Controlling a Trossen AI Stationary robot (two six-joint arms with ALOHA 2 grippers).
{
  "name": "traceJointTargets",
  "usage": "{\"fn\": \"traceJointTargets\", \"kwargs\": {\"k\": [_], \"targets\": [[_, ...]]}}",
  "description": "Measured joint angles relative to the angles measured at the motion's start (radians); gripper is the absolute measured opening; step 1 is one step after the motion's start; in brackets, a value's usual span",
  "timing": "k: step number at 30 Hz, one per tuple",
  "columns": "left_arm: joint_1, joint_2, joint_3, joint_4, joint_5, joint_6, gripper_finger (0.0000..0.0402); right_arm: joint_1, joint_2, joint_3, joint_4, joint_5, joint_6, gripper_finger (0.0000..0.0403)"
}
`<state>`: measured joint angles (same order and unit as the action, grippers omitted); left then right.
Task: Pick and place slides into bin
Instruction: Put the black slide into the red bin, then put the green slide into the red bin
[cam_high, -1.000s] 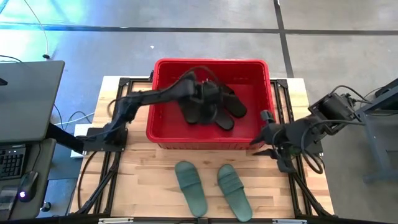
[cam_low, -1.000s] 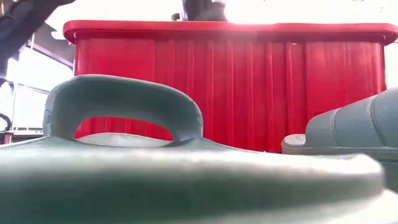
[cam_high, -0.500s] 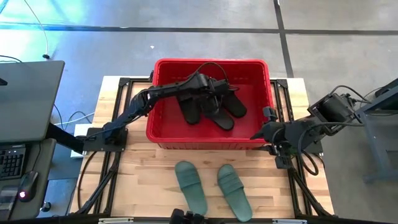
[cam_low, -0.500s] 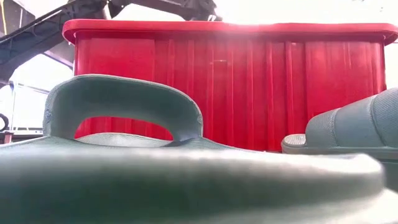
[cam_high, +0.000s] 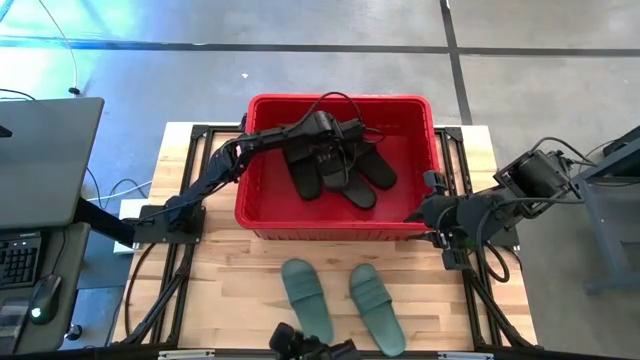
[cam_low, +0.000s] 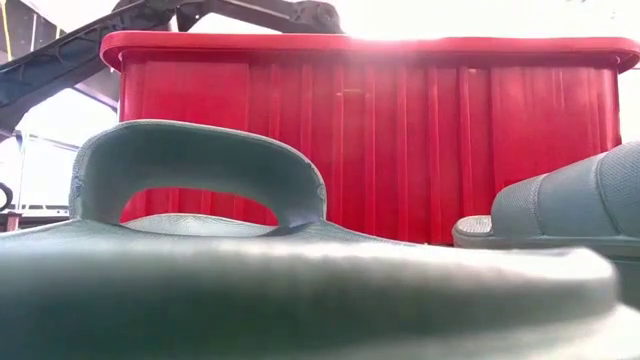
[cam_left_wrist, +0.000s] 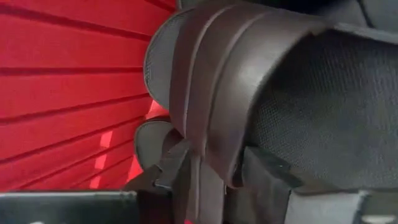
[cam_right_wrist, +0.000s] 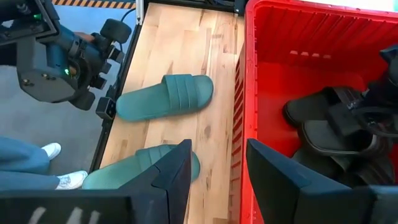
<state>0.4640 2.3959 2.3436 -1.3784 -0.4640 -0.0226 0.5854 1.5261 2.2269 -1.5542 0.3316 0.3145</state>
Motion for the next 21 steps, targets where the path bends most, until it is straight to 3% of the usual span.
{"fn": "traceJointTargets", "kwargs": {"k": [12,18,21], "targets": [[-0.011,-0.024,0.0,-0.108,0.139,0.055,0.0158,0.0,0.0,0.0,-0.014,-0.008,0.024,0.0142],[-0.095,-0.12,0.0,-0.143,0.14,0.075,0.0159,0.007,0.0,-0.012,-0.015,-0.043,0.056,0.0142],[-0.154,-0.187,0.0,-0.142,0.14,0.101,0.0159,0.019,-0.001,-0.085,-0.015,-0.054,0.073,0.0142]]}}
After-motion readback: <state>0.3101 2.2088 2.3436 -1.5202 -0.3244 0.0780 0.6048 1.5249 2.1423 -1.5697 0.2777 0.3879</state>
